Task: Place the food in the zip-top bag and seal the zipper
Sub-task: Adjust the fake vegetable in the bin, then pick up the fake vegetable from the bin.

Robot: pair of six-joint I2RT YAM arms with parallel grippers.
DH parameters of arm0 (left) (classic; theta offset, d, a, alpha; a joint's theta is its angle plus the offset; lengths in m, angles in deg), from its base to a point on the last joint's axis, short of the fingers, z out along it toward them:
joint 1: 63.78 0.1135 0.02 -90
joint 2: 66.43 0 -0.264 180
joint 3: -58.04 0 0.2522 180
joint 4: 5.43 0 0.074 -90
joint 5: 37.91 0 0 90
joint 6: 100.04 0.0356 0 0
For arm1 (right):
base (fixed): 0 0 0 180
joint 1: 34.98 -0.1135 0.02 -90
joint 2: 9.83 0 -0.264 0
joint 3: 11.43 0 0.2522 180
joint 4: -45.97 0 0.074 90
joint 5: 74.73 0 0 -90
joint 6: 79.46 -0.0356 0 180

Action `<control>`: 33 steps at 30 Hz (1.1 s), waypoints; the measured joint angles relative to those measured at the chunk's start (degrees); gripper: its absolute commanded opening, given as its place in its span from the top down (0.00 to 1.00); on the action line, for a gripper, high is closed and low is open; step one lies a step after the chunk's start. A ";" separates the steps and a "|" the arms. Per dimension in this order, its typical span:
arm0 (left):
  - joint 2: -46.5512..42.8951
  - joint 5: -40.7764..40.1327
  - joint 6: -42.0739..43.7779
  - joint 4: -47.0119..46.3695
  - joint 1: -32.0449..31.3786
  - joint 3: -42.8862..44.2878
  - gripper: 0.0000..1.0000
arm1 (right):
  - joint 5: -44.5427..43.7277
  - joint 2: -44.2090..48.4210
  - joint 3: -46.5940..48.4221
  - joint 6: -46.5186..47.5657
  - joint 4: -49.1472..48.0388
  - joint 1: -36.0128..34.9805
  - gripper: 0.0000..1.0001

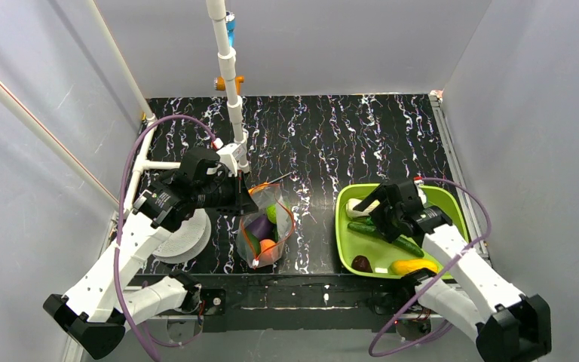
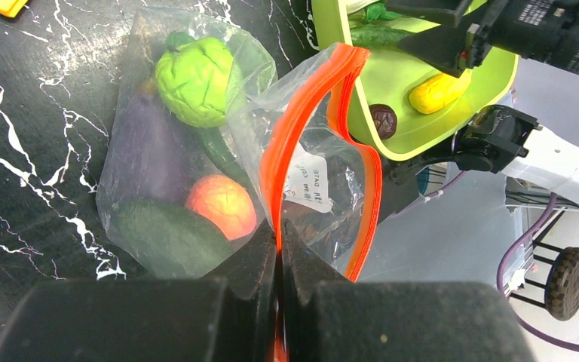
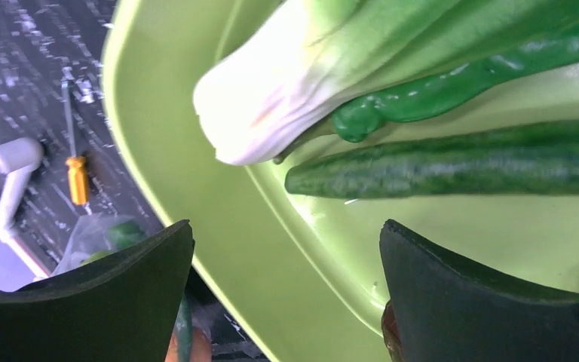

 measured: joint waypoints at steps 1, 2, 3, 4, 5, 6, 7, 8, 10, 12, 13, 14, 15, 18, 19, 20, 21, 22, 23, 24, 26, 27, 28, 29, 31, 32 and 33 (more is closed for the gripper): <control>0.00 -0.04 0.02 0.00 0.00 0.00 1.00 | -0.13 1.81 -0.44 0.61 -0.80 0.09 0.02; 0.00 -0.11 0.02 0.01 0.00 0.00 1.00 | -0.27 3.40 -0.66 1.10 -1.08 0.22 0.02; 0.00 -0.16 0.06 0.02 0.00 0.00 1.00 | -0.37 4.56 -0.70 1.30 -1.03 0.32 0.02; 0.00 -0.20 0.14 0.02 0.00 0.00 1.00 | -0.43 5.28 -0.63 1.35 -0.79 0.46 0.02; 0.00 -0.25 0.21 0.02 0.00 0.00 1.00 | -0.25 5.53 -0.38 1.39 -0.07 0.64 0.02; 0.00 -0.32 0.29 0.02 0.00 0.00 1.00 | 0.19 5.30 0.25 1.45 1.38 0.81 0.02; 0.00 -0.38 0.40 0.02 0.00 0.00 1.00 | 0.80 4.45 0.99 1.56 2.72 0.93 0.02; 0.00 -0.41 0.44 0.02 0.00 0.00 1.00 | 1.74 3.02 2.11 1.82 4.50 1.06 0.02; 0.00 -0.44 0.49 0.00 0.00 0.00 1.00 | 4.04 -0.99 4.67 2.63 8.28 1.16 0.02; 0.00 -0.43 0.56 0.00 0.00 0.00 1.00 | 6.51 -5.39 5.80 3.91 10.91 1.16 0.02; 0.00 -0.43 0.56 -0.03 0.00 0.00 1.00 | 7.54 -6.79 5.75 4.55 11.83 1.16 0.02; 0.00 -0.43 0.56 -0.05 0.00 0.00 1.00 | 8.78 -8.20 5.43 5.32 13.01 1.16 0.02; 0.00 -0.43 0.56 -0.08 0.00 0.00 1.00 | 9.87 -8.92 4.81 5.95 13.67 1.14 0.02; 0.02 -0.41 0.54 -0.27 0.00 0.00 1.00 | 13.03 -9.08 1.92 6.72 13.88 1.05 0.02; 0.02 -0.41 0.54 -0.31 0.00 0.00 1.00 | 14.03 -9.08 0.91 6.72 13.73 0.90 0.02; 0.05 -0.41 0.54 -0.33 0.00 0.00 1.00 | 14.75 -9.08 0.13 6.68 13.49 0.74 0.02; 0.09 -0.41 0.56 -0.37 0.00 0.00 1.00 | 15.47 -9.09 -0.62 6.52 13.03 0.54 0.03; 0.14 -0.41 0.56 -0.37 0.00 0.00 1.00 | 16.09 -9.18 -1.22 6.24 12.33 0.43 0.04; 0.21 -0.41 0.56 -0.37 0.00 0.01 1.00 | 16.64 -9.48 -1.48 5.96 11.74 0.30 0.05; 0.34 -0.41 0.56 -0.34 0.00 0.07 1.00 | 17.15 -10.01 -1.59 5.67 10.85 0.22 0.08; 0.76 -0.41 0.61 -0.14 0.00 0.41 1.00 | 18.15 -11.40 -1.79 5.09 8.55 0.15 0.12; 0.95 -0.41 0.63 -0.02 0.00 0.56 1.00 | 18.61 -12.11 -2.13 4.70 7.28 0.15 0.13; 1.03 -0.41 0.65 0.07 0.00 0.71 1.00 | 19.01 -12.74 -2.58 4.44 6.24 0.11 0.13; 1.05 -0.43 0.74 0.18 0.00 0.83 1.00 | 19.58 -13.43 -3.25 4.28 4.87 0.04 0.13; 1.05 -0.50 0.91 0.44 0.00 1.09 1.00 | 21.31 -14.87 -4.44 4.19 3.34 0.04 0.14; 1.05 -0.52 0.98 0.46 0.00 1.14 1.00 | 21.85 -15.40 -4.42 4.23 3.30 0.00 0.18; 1.05 -0.54 0.98 0.46 0.00 1.14 1.00 | 22.31 -16.00 -4.29 4.43 3.27 0.11 0.26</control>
